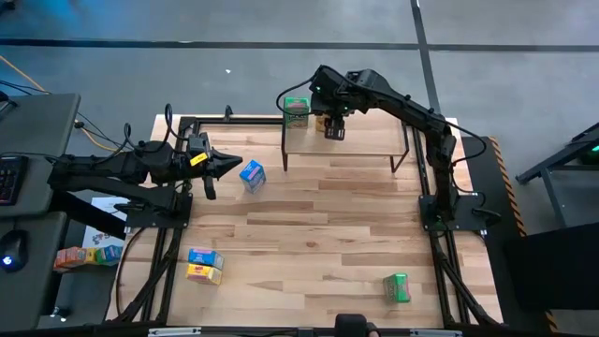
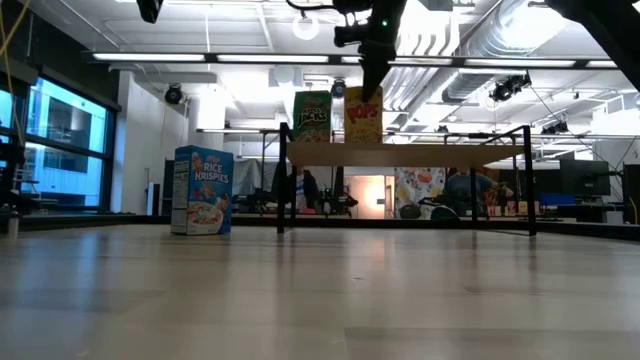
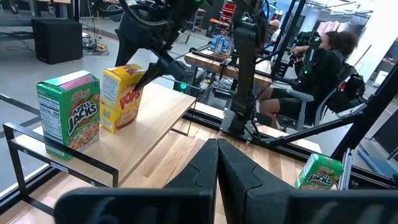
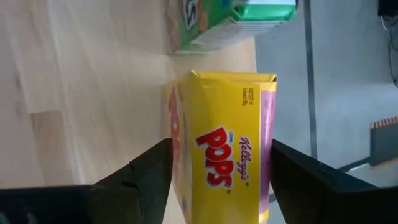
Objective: Stack cereal on shelf
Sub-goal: Put the right yellow cereal box on the shelf
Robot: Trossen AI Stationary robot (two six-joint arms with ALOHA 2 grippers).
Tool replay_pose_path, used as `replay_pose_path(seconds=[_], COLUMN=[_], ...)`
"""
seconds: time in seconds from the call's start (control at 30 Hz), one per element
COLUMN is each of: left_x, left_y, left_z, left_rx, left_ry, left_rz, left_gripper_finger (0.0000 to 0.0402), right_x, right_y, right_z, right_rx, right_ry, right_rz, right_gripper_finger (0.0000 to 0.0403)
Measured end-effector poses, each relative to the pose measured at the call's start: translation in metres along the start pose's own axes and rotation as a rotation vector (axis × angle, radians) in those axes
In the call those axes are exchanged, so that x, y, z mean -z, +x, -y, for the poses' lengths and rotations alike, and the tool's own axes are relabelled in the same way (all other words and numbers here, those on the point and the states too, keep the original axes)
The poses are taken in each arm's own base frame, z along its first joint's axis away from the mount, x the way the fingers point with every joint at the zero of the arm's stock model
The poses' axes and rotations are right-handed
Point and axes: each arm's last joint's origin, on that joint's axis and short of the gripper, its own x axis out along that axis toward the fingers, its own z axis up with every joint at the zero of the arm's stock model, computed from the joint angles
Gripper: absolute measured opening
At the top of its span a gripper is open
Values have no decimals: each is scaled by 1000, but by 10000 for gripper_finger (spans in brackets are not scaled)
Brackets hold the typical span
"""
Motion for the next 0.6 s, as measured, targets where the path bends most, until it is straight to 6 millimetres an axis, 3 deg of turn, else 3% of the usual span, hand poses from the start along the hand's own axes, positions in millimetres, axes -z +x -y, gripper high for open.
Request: replay_pose_path(seconds=[0.4, 0.6], left_x=[0, 0], left_y=[0, 0], left_z=[0, 0], left_rx=[0, 4], left_ry=[10, 11], left_rz=[-1, -2], left_gripper_finger=[0, 0], right_x=[1, 6], right_y=[-1, -17], right_z=[1, 3], right_rx=[22, 35], right_ry=[-6, 4], right_rz=[-8, 23], right_gripper_finger=[224, 224])
